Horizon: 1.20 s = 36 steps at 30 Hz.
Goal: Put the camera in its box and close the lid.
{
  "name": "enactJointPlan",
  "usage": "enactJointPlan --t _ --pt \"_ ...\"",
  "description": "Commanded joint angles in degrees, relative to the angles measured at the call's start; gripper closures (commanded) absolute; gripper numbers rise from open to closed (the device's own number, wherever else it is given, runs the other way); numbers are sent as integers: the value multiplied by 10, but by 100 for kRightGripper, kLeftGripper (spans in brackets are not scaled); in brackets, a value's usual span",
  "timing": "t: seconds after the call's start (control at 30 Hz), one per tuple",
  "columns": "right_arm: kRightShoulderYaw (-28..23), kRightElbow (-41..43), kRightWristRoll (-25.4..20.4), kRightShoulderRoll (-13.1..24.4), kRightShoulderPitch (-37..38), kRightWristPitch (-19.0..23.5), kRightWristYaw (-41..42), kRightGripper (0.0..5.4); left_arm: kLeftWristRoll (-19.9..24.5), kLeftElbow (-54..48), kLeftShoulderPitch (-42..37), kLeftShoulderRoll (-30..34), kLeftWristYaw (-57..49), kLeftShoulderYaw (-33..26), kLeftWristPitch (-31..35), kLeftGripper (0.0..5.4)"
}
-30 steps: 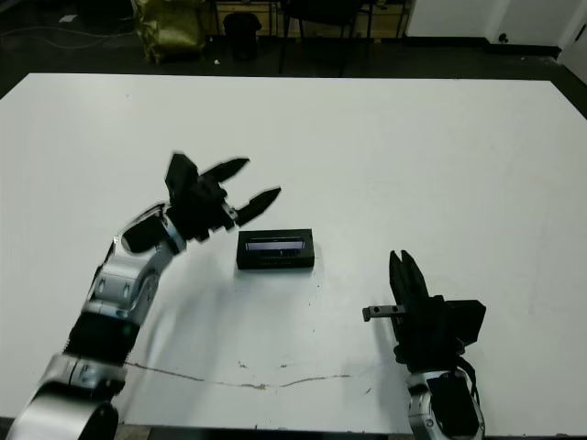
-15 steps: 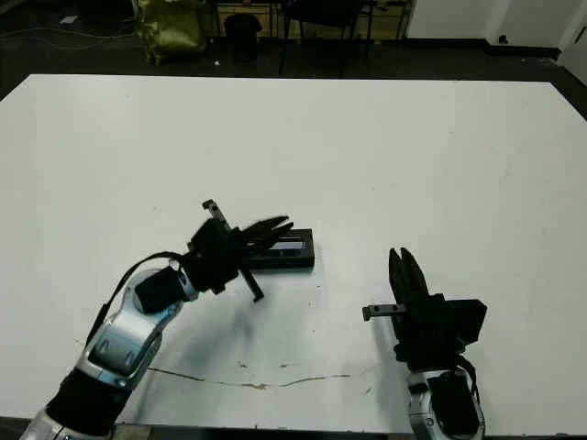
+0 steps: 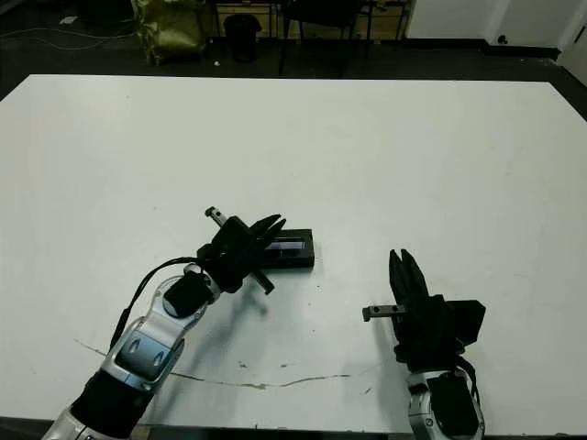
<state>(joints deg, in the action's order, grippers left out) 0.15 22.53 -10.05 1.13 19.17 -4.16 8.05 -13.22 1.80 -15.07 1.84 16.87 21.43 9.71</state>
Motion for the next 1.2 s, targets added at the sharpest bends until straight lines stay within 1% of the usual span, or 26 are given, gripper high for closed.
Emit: enactJointPlan --t 0.03,0.1,0.17,0.23,0.27,0.33,0.43,0.57,0.67,0.73,0.8,0.9,0.97,1.07,1.13,1.2 --pt "1 13 9 5 12 23 -9 540 -3 8 -4 6 13 7 34 537" --pt "2 23 3 2 15 32 -11 540 2 0 -10 12 34 12 71 537" --pt "1 18 -1 2 13 28 -6 540 9 -10 -14 15 55 14 103 537" --pt "0 10 8 3 11 19 -7 540 29 -17 -15 13 79 7 142 537" --pt "-1 4 3 1 9 13 -4 540 40 -20 -15 12 88 4 161 537" --pt "-3 -5 -6 1 7 6 3 540 46 -26 -21 17 100 6 199 537" --pt "2 11 6 0 12 21 -9 540 49 -30 -29 27 111 12 231 537" --pt "4 17 9 -1 15 26 -14 540 49 -22 -42 39 122 18 256 537" --pt "3 17 9 -1 15 35 -18 540 53 -11 -49 44 127 18 264 537" --pt "0 5 -1 0 12 19 -7 540 60 -3 -51 45 130 14 263 537" --pt "1 5 -2 -1 13 15 -6 540 62 4 -54 48 130 15 258 537" --pt "5 24 11 -1 18 41 -20 540 66 7 -55 46 125 12 258 537" --pt "6 27 10 -1 18 44 -21 540 74 5 -54 44 126 5 253 537" --pt "7 19 19 1 16 32 -20 540 95 -24 -42 39 121 -13 250 537" --pt "8 20 22 0 16 33 -21 540 115 -57 -27 28 108 -32 246 537" --pt "9 25 20 -2 17 37 -23 540 136 -83 -9 16 94 -52 217 537"
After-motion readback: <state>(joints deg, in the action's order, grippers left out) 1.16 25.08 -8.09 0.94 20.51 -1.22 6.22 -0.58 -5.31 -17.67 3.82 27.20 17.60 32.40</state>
